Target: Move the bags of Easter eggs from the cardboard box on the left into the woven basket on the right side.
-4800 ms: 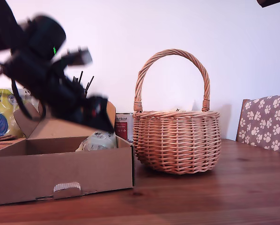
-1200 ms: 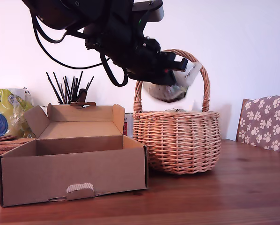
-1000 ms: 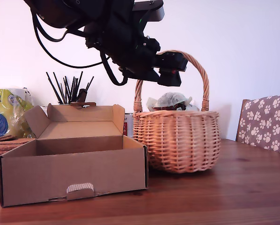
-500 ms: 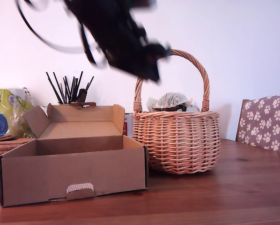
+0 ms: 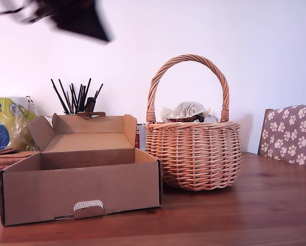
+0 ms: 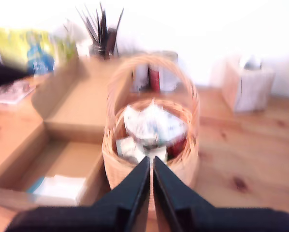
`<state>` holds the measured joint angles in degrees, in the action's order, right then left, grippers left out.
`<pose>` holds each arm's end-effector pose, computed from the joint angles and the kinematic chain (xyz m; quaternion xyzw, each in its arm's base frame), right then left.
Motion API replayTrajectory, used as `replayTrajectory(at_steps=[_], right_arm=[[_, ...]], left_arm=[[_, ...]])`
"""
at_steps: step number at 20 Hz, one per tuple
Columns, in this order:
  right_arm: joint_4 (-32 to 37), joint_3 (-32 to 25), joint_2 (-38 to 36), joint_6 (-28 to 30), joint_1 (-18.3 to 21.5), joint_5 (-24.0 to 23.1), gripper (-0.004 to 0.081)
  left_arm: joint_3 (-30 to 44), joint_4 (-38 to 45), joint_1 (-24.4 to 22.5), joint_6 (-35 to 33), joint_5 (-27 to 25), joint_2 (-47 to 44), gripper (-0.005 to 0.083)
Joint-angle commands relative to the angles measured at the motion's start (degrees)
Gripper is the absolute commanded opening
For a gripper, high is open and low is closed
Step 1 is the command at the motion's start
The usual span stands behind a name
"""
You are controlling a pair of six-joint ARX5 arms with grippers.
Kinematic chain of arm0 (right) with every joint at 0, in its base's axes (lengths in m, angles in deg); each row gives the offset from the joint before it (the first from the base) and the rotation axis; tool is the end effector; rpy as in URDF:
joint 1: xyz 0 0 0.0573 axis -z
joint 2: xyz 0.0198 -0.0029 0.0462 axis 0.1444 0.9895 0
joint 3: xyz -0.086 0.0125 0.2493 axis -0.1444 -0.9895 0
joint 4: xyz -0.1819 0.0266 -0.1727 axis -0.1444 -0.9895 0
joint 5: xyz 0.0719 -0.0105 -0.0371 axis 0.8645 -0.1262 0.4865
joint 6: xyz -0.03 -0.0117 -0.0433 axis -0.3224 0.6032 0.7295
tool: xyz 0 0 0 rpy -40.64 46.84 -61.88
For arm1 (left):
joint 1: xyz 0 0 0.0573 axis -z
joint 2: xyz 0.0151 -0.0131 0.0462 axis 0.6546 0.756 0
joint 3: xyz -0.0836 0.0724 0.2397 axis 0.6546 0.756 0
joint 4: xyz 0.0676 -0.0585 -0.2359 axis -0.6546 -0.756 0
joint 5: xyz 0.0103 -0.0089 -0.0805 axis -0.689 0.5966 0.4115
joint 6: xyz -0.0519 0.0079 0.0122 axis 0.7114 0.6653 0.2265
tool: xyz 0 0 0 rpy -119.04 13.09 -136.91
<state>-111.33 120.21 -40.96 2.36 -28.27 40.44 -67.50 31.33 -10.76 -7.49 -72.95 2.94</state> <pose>0.1072 0.0428 0.3203 0.0033 0.0990 0.2310 0.9679 0.2285 -0.1342 0.2975 0.0664 0.1469 -0.2832 0.9454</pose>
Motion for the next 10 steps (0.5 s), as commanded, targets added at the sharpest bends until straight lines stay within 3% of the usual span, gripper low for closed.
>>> replayTrajectory(at_steps=[1, 6, 10], right_arm=[[3.5, -3.4, -0.2, -1.7, -0.1, 0.1, -0.0012], [9.7, -9.0, -0.9, -2.8, -0.2, 0.1, -0.0012], [10.7, -9.8, -4.6, -1.2, -0.3, 0.0, -0.0012]], left_arm=[[3.3, 1.5, -1.1, 0.7, 0.3, -4.2, -0.0013], [13.7, 0.9, -3.9, 3.1, -0.6, -20.2, -0.0013], [17.5, -6.1, -3.9, 3.6, -1.6, -32.2, -0.0011]])
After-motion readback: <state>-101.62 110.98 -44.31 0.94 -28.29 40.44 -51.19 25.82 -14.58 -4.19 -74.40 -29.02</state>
